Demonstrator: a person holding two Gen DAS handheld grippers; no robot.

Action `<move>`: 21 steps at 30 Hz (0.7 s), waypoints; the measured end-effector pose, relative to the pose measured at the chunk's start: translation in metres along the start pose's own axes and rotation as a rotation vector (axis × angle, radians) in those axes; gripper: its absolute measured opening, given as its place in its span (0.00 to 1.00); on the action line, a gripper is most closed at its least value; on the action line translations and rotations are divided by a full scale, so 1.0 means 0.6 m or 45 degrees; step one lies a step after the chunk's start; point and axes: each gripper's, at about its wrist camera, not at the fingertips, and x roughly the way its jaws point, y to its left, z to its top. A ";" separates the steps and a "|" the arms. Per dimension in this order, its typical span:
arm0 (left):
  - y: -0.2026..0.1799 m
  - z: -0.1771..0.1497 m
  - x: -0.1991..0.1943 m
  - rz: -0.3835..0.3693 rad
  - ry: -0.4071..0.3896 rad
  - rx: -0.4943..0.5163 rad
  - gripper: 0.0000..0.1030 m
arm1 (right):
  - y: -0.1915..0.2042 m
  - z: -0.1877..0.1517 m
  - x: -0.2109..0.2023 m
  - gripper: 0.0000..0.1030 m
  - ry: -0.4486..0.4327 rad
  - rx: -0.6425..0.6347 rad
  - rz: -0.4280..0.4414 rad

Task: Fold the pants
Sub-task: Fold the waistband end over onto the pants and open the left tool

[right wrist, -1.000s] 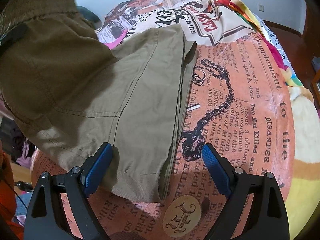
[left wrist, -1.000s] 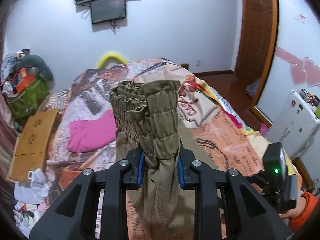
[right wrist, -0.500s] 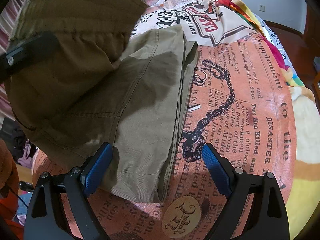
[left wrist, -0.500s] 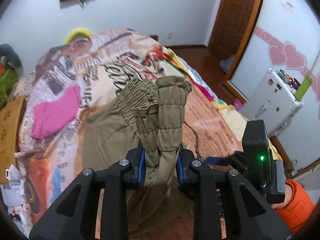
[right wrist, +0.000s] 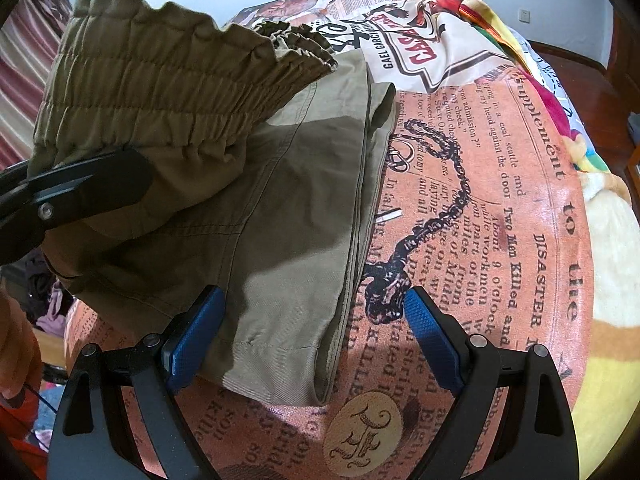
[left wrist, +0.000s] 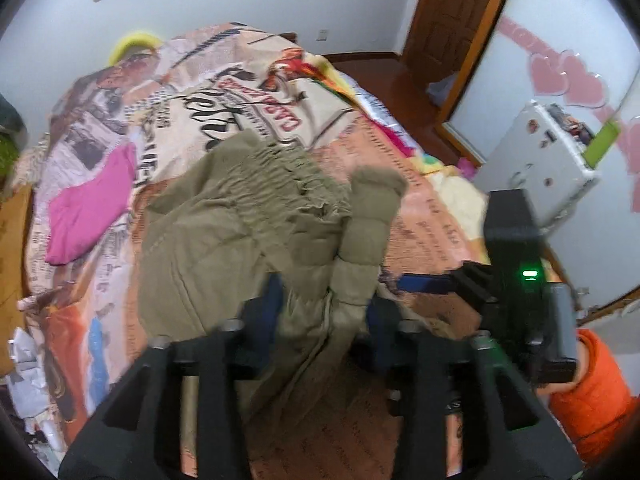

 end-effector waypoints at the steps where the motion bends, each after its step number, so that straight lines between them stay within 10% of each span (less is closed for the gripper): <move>1: 0.000 0.000 -0.010 -0.057 -0.022 -0.017 0.67 | 0.000 0.001 0.000 0.87 0.000 0.000 -0.001; 21: 0.161 0.065 -0.020 0.363 -0.154 -0.183 0.88 | -0.002 0.001 -0.001 0.87 0.002 0.009 0.004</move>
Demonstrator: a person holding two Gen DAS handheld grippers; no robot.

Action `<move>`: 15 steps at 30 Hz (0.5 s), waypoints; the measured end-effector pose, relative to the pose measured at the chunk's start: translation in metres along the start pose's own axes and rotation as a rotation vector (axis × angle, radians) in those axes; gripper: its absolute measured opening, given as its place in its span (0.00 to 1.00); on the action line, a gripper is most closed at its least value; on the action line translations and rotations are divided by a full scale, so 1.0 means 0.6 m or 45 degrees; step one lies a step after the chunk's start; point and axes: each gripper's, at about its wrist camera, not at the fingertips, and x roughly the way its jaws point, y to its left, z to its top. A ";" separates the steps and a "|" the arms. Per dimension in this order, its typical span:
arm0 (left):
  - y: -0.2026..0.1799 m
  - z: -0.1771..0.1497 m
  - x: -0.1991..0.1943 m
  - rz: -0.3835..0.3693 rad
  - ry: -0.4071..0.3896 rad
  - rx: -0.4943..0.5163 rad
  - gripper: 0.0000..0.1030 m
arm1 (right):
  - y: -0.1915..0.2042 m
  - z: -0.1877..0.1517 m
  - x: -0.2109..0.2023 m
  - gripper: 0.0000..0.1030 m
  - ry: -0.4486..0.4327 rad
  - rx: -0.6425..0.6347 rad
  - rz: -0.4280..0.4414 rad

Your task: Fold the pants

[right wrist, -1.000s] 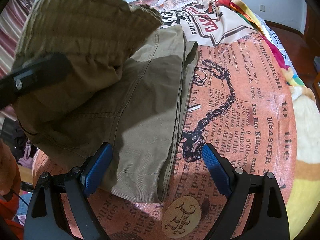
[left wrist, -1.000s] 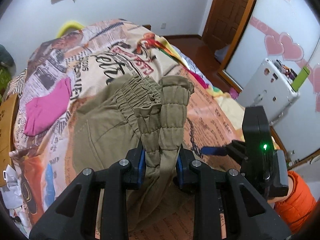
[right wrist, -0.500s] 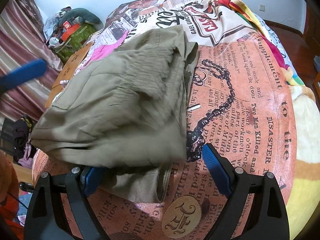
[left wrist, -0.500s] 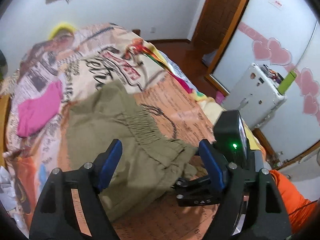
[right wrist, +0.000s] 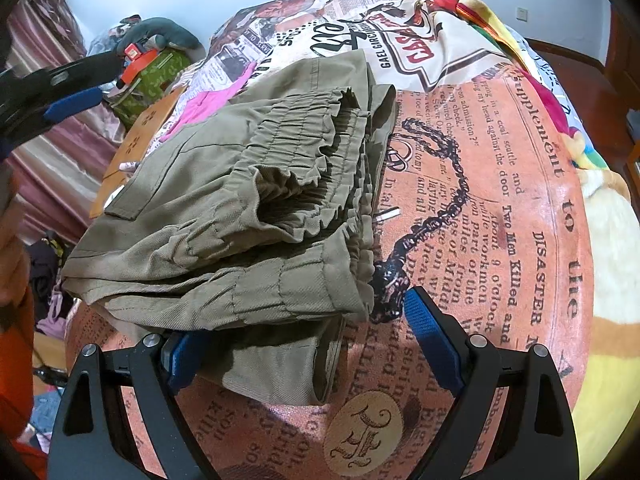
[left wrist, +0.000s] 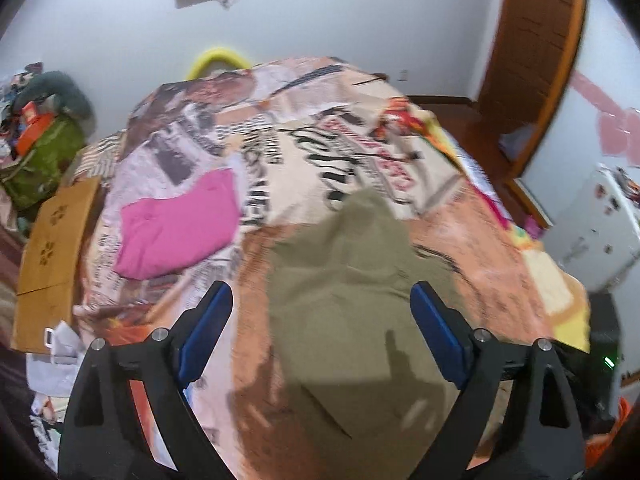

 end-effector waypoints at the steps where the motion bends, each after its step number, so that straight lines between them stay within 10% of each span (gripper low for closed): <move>1: 0.012 0.011 0.017 0.024 0.017 -0.003 0.89 | 0.000 0.000 0.000 0.87 0.000 0.000 0.000; 15: 0.055 0.021 0.274 0.221 0.431 0.101 0.89 | -0.004 -0.002 -0.003 0.87 -0.005 0.012 0.003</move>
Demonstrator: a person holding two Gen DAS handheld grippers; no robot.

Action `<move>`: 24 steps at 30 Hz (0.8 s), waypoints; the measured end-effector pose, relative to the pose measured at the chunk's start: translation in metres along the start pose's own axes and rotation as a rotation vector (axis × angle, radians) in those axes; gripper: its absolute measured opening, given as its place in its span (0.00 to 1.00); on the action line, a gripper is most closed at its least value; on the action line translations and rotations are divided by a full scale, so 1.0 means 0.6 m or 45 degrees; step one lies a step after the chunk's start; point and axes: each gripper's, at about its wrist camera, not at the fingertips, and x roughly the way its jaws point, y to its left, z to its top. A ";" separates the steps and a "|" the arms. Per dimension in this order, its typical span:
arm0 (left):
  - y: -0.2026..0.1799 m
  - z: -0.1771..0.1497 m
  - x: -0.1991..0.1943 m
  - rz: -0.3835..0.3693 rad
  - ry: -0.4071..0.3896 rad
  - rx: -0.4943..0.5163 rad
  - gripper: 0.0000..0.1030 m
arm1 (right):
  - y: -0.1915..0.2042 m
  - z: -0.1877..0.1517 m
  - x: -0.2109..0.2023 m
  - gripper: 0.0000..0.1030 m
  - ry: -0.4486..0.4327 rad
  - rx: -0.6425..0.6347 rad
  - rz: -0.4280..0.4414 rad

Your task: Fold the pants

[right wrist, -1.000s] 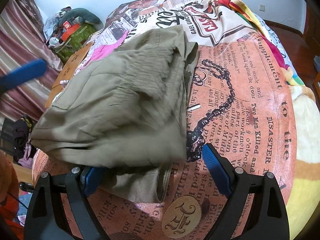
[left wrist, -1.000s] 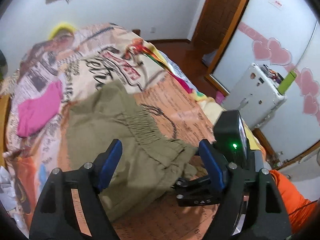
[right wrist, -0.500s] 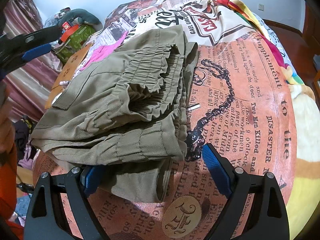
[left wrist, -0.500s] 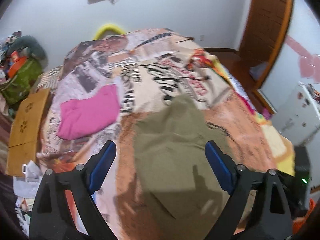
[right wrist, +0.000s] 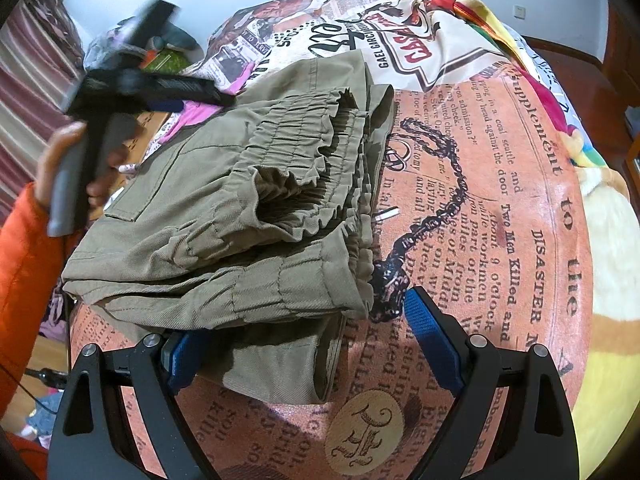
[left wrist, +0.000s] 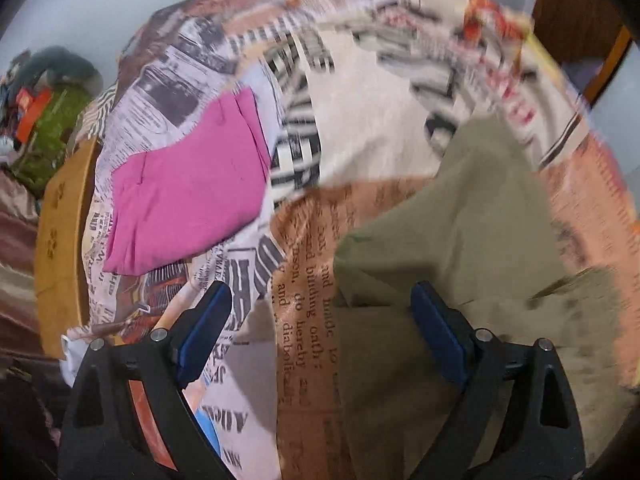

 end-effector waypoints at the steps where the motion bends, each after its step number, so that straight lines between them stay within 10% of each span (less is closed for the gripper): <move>1: -0.005 -0.004 0.012 0.022 0.009 0.027 0.91 | 0.000 0.000 -0.002 0.87 -0.001 0.002 0.002; 24: 0.061 -0.210 -0.096 0.033 -0.078 -0.026 0.92 | -0.029 -0.012 -0.097 0.87 -0.144 0.034 -0.139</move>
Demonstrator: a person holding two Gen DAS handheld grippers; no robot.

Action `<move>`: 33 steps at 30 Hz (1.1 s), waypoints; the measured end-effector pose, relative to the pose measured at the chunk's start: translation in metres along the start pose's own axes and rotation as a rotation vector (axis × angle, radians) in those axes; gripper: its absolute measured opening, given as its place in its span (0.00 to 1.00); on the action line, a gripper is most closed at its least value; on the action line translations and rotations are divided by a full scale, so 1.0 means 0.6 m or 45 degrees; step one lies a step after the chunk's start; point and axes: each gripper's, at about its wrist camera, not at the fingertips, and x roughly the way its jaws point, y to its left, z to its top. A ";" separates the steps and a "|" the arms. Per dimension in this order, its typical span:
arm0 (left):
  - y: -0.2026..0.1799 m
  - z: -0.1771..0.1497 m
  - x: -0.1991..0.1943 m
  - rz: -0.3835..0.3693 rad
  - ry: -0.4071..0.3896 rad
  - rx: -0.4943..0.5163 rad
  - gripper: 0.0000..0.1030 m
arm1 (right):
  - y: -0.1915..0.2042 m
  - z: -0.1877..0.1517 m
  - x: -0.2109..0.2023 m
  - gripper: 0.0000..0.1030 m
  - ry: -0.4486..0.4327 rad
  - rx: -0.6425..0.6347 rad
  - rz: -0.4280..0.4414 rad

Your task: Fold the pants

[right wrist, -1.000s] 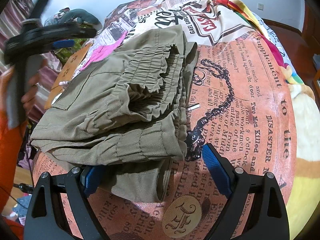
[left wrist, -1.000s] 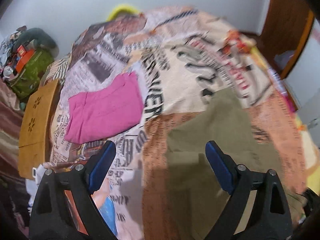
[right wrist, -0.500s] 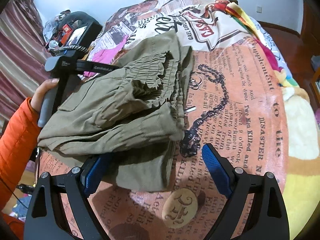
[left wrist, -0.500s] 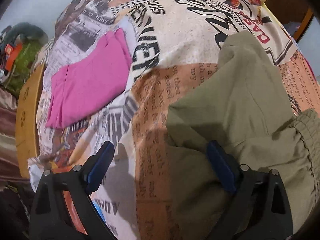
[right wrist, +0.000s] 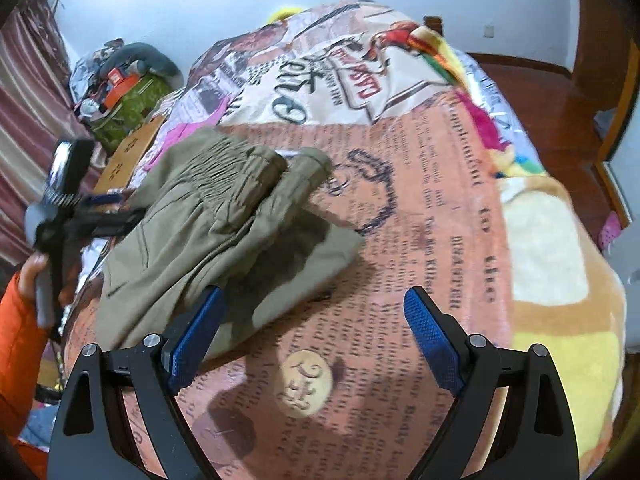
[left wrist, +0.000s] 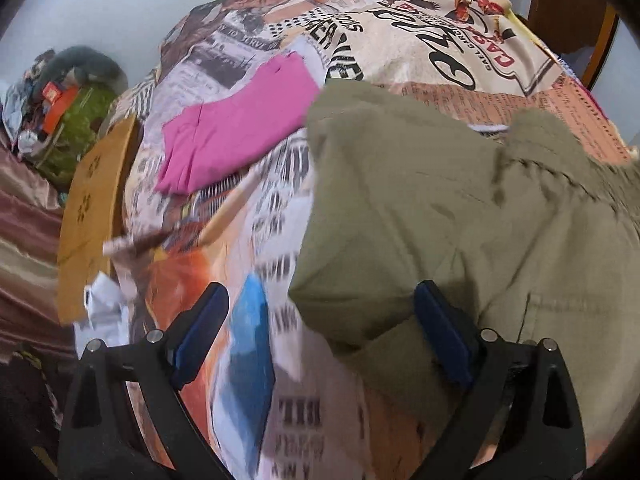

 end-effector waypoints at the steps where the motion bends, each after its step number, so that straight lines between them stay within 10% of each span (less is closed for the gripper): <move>1: 0.003 -0.010 -0.005 -0.015 0.002 -0.011 0.92 | -0.001 0.002 -0.006 0.87 -0.012 0.000 0.001; 15: -0.005 -0.078 -0.067 -0.125 -0.070 -0.030 0.92 | 0.052 0.015 -0.016 0.86 -0.115 -0.056 0.097; 22: 0.053 -0.090 -0.055 -0.121 -0.062 -0.159 0.92 | 0.058 -0.005 0.052 0.60 0.040 -0.082 0.114; 33: 0.103 -0.138 -0.044 -0.048 -0.025 -0.253 0.93 | 0.058 -0.013 0.037 0.55 -0.008 -0.087 0.117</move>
